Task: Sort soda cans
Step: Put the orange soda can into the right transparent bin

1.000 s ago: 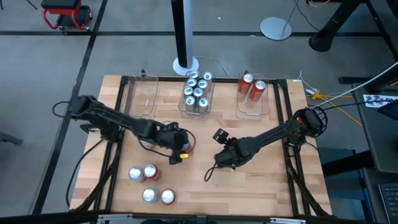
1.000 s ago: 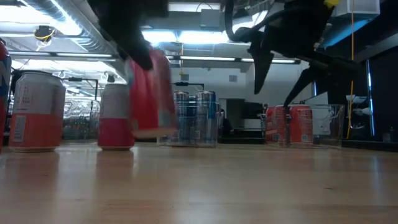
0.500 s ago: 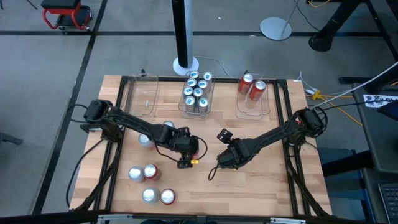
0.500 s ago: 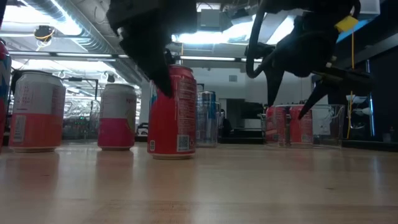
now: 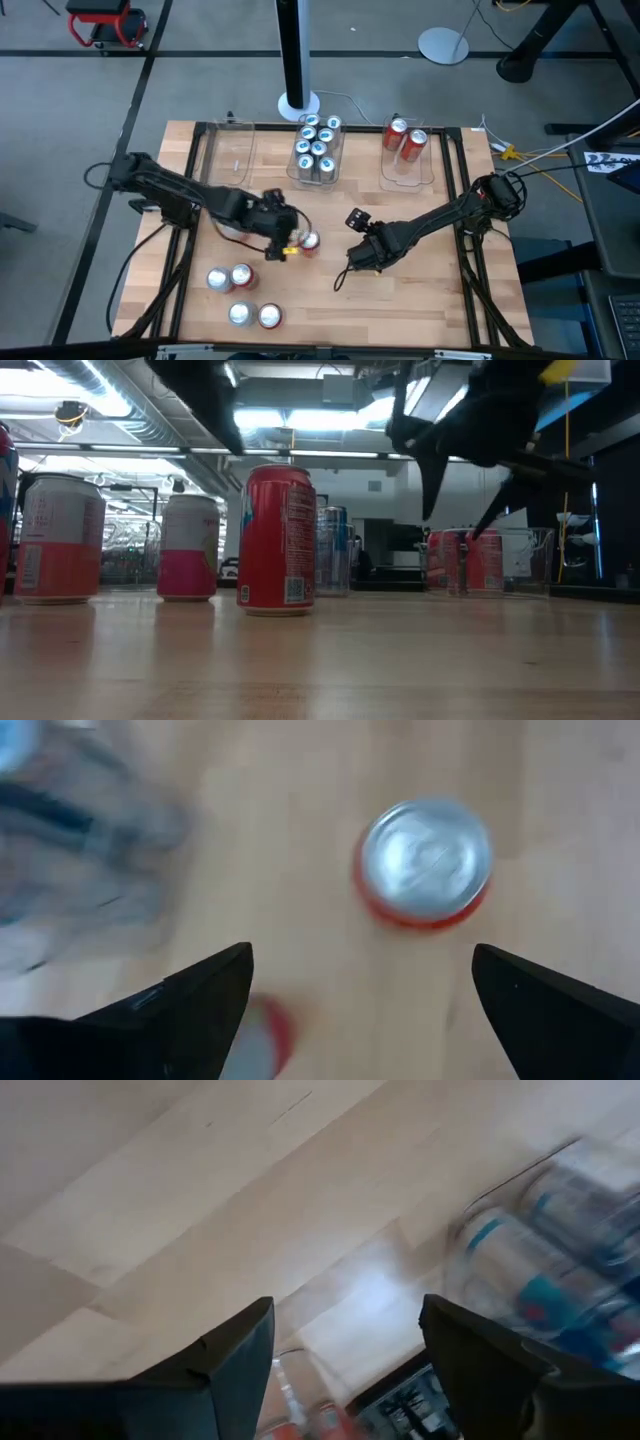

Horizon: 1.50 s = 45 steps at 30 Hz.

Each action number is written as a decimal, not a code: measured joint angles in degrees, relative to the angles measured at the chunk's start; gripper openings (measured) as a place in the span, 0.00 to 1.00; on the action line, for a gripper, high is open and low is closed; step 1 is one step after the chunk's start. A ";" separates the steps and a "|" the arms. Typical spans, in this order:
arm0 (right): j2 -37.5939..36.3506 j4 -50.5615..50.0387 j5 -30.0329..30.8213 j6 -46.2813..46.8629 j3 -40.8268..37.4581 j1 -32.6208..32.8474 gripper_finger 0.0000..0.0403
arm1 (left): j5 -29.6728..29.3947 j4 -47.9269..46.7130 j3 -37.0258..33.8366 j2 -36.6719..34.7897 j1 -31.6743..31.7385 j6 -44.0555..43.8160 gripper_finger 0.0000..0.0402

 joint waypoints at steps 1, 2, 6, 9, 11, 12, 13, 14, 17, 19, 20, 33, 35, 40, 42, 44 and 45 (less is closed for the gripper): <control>0.00 -0.06 0.19 -0.81 0.63 0.00 0.63 | -2.09 -1.97 -0.08 -1.62 -0.91 -1.25 0.91; 0.00 -0.10 1.00 -1.18 1.29 0.00 0.63 | -4.17 -3.68 -0.31 -3.32 -1.78 -2.20 0.91; -0.09 1.31 7.70 -1.52 2.82 -0.17 0.63 | -9.04 -5.44 -2.84 -10.58 -5.96 -6.11 0.90; -0.09 4.29 11.18 -6.05 2.93 -1.09 0.63 | -12.44 -5.77 -5.49 -15.33 -9.44 -9.49 0.89; -0.09 7.35 10.95 -9.65 2.94 -1.90 0.63 | -14.50 -6.20 -6.89 -18.28 -11.62 -11.61 0.89; -0.09 8.51 10.25 -10.82 3.18 -2.59 0.63 | -15.21 -6.17 -7.58 -19.55 -12.59 -12.34 0.90; -0.09 9.26 9.42 -11.57 3.76 -3.19 0.64 | -15.65 -6.15 -8.25 -20.65 -13.52 -13.33 0.90; -0.09 9.96 8.64 -11.64 4.38 -3.83 0.65 | -15.93 -6.26 -8.90 -21.76 -14.24 -13.95 0.90; -0.09 10.29 7.87 -11.94 6.54 -5.60 0.72 | -17.29 -6.46 -10.01 -24.52 -15.86 -16.23 0.90; -0.09 10.59 7.68 -13.43 8.10 -6.36 0.79 | -18.11 -6.88 -10.46 -25.48 -16.69 -17.26 0.90; -0.09 10.99 7.60 -14.59 8.86 -6.62 0.84 | -18.32 -7.22 -10.53 -25.67 -17.04 -17.71 0.90; -0.09 24.70 1.03 -31.94 18.75 -6.04 0.91 | -19.52 -7.88 -10.53 -25.83 -17.95 -18.18 0.90; -0.11 25.16 0.68 -31.60 19.57 -5.87 0.91 | -19.52 -7.89 -10.53 -25.81 -17.95 -18.18 0.90; -0.11 25.22 -6.01 -26.90 19.76 -6.03 0.91 | -19.52 -7.87 -10.53 -25.81 -17.95 -18.40 0.90; -0.11 26.06 -8.17 -25.00 19.76 -6.12 0.91 | -19.52 -7.87 -10.53 -25.81 -17.95 -18.40 0.90; -0.11 28.35 -12.55 -23.86 19.76 -6.58 0.91 | -19.52 -7.87 -10.53 -25.79 -17.95 -18.40 0.90; -0.11 29.75 -15.37 -23.48 19.76 -6.74 0.91 | -19.51 -7.87 -10.53 -25.79 -17.95 -18.40 0.90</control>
